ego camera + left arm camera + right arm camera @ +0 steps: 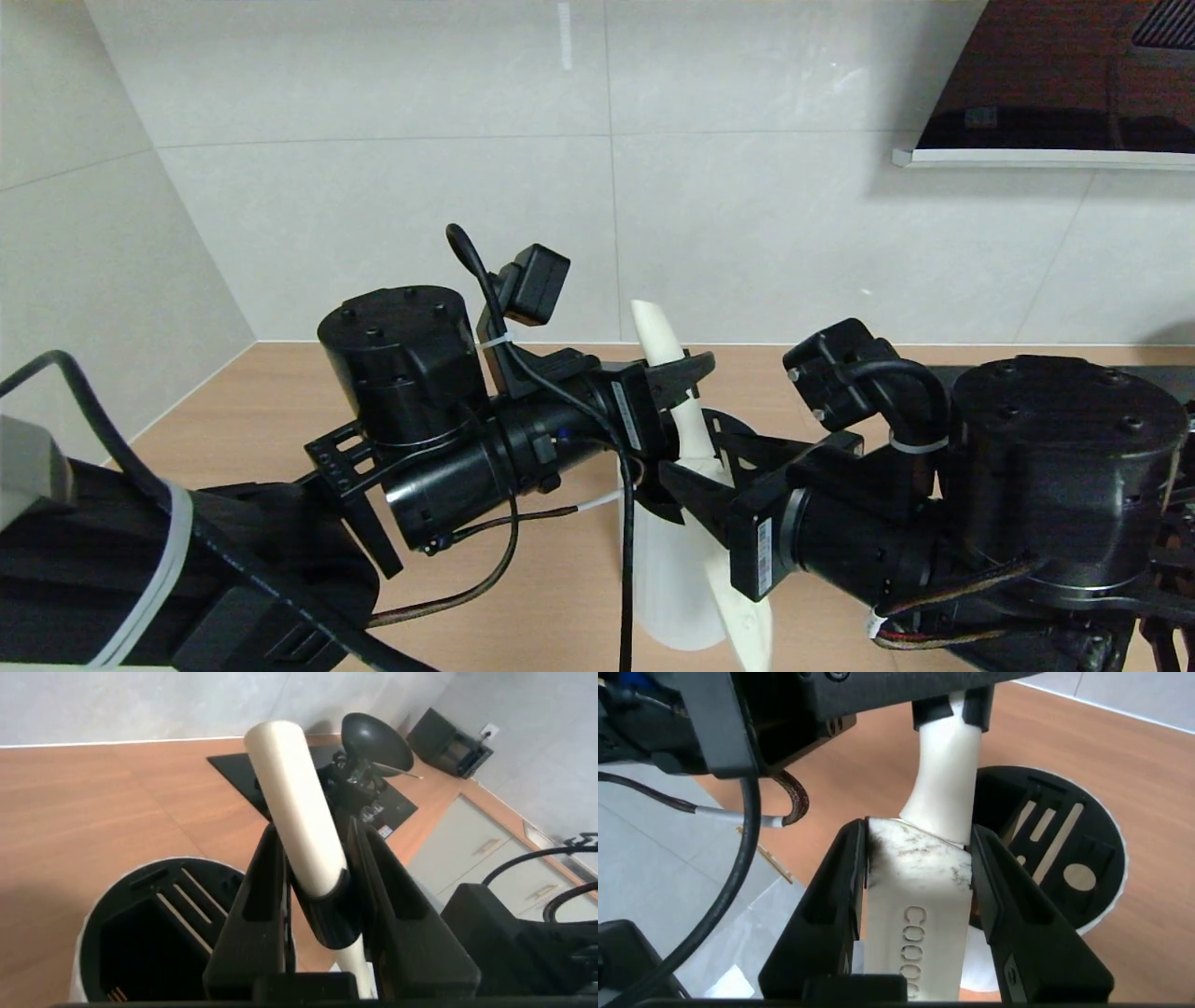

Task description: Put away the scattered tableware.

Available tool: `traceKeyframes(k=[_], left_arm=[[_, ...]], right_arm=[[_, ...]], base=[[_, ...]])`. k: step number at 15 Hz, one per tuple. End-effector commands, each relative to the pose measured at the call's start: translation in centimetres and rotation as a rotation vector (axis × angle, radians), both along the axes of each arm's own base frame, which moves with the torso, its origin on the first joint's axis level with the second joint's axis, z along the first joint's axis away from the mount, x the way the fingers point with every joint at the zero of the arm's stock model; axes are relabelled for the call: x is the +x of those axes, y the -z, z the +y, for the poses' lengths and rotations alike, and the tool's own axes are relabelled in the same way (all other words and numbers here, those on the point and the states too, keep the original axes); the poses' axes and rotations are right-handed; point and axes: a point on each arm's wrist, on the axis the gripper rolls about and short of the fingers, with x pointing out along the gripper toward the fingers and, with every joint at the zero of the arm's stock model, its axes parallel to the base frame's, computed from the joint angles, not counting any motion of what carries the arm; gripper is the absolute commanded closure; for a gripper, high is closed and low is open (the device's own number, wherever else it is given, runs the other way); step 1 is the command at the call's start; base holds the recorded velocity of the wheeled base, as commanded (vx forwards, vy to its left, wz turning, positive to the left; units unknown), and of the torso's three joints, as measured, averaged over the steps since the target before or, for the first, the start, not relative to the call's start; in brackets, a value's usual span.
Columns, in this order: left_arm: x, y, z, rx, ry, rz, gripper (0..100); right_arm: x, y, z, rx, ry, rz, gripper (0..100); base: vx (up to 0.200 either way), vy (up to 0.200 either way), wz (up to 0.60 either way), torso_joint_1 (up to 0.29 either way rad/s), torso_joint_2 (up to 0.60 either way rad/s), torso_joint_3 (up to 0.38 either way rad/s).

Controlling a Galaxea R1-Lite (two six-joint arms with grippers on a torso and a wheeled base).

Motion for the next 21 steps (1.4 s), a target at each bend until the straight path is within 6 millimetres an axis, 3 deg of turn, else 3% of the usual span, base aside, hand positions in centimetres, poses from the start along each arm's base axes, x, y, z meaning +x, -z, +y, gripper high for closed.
traceKeyframes(k=[1,5,8,11,14,19,21], left_arm=[[-0.4,-1.0,0.4,-0.023,-0.004,-0.023,100],[-2.5,-5.1,2.3,-0.107,-0.005,-0.119,100],[-3.1,-7.0,4.0,-0.149,-0.033,-0.175,100],[-3.3,-8.8,5.6,-0.172,-0.072,-0.245,100],[-3.0,-8.9,6.3,-0.108,-0.107,-0.336,100],[-2.8,-7.1,6.5,0.112,-0.164,-0.507,100],[-2.7,-7.0,6.4,0.1,-0.175,-0.553,100]], right_arm=[[0.0,0.0,0.0,0.008,0.001,-0.003,0],[-0.5,-2.3,-1.6,0.083,0.02,-0.06,0],[-0.3,-4.5,-4.7,0.126,0.093,-0.127,0],[0.6,-4.9,-7.1,0.068,0.161,-0.195,0],[1.3,-4.8,-7.7,0.062,0.199,-0.194,0],[1.7,-4.4,-7.6,0.034,0.209,-0.193,0],[1.7,-4.4,-7.7,0.03,0.211,-0.192,0]], base=[[0.0,0.0,0.0,0.0,0.0,0.0],[0.0,0.0,0.0,0.0,0.0,0.0],[0.0,0.0,0.0,0.0,0.0,0.0],[0.0,0.0,0.0,0.0,0.0,0.0],[0.0,0.0,0.0,0.0,0.0,0.0],[0.0,0.0,0.0,0.0,0.0,0.0],[0.0,0.0,0.0,0.0,0.0,0.0]])
